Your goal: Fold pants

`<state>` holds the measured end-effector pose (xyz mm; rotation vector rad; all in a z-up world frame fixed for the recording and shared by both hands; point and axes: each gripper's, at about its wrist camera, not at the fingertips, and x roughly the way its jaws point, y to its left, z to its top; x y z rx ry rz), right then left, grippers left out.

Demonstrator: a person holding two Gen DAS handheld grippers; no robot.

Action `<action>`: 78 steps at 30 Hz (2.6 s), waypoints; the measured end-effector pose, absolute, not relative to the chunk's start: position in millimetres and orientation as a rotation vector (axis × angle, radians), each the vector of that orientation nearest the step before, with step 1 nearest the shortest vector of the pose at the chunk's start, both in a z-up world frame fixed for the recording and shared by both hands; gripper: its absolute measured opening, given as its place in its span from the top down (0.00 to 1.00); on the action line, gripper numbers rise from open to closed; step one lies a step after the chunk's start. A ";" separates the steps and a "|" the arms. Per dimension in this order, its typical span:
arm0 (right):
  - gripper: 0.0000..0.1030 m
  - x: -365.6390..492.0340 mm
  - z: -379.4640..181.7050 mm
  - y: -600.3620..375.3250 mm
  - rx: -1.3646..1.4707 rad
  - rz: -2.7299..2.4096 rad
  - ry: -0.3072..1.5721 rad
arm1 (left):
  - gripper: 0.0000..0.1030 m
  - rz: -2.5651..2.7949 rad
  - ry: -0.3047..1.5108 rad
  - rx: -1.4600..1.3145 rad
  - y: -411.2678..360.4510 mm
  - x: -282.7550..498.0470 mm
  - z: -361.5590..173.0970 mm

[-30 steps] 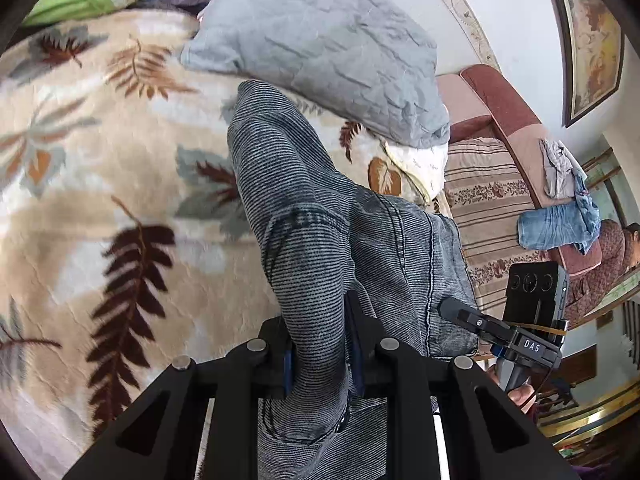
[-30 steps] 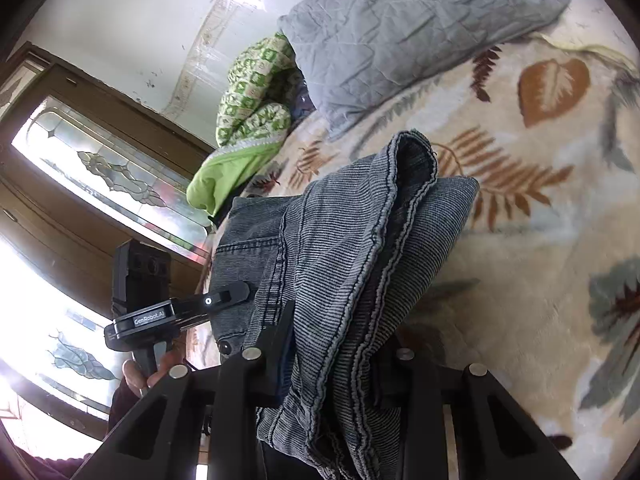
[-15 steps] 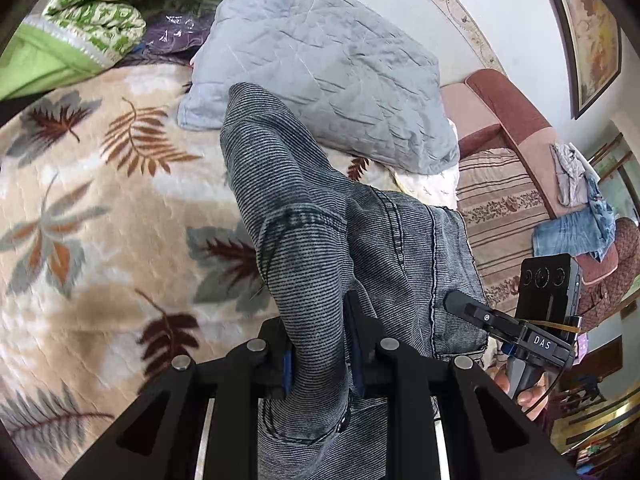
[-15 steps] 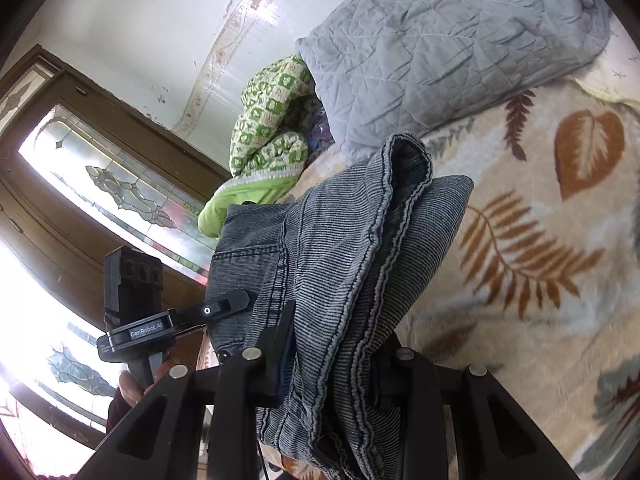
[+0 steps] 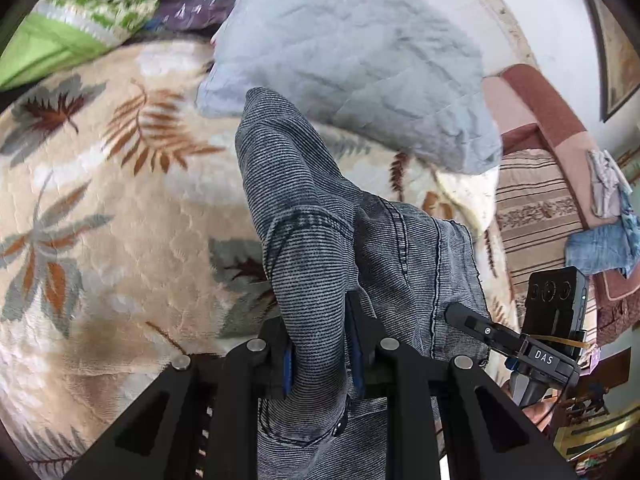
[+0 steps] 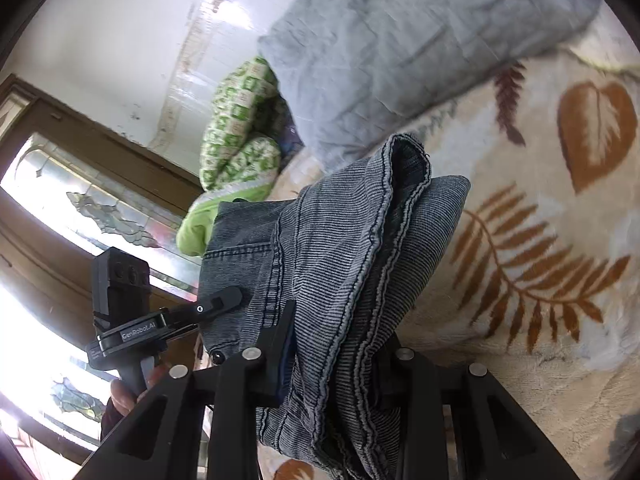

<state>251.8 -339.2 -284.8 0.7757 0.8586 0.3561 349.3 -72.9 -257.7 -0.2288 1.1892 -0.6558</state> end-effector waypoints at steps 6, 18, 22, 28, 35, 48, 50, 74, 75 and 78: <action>0.70 259.6 -325.0 -339.3 0.795 0.303 0.934 | 0.79 -0.597 1.235 -0.232 -68.5 353.9 -294.4; 0.54 262.4 -337.0 -342.5 0.756 0.217 0.956 | 0.47 -0.354 1.179 -0.097 -67.4 345.5 -288.5; 0.35 246.6 -308.0 -333.0 0.629 0.135 0.925 | 0.31 -0.236 1.037 -0.059 -51.3 319.5 -249.6; 0.34 199.2 -248.0 -311.1 0.430 0.075 0.809 | 0.25 -0.085 0.824 0.054 -36.3 259.6 -180.9; 0.28 118.4 -166.8 -273.3 0.264 0.037 0.617 | 0.24 -0.005 0.618 0.139 -28.0 182.3 -107.0; 0.15 -17.5 -68.1 -238.2 0.132 -0.067 0.350 | 0.09 -0.002 0.357 0.134 -18.6 61.3 -20.5; 0.14 -28.7 -63.2 -235.7 0.119 -0.077 0.329 | 0.04 -0.002 0.335 0.120 -16.7 48.6 -16.4; 0.10 -32.5 -83.2 -192.2 0.048 -0.042 0.364 | 0.00 0.065 0.364 0.094 13.5 24.5 -37.0; 0.10 -29.1 -84.9 -191.1 0.049 -0.040 0.372 | 0.00 0.067 0.366 0.093 15.4 26.3 -37.8; 0.10 -21.0 -89.4 -188.4 0.049 -0.033 0.388 | 0.00 0.072 0.374 0.091 18.9 31.7 -41.5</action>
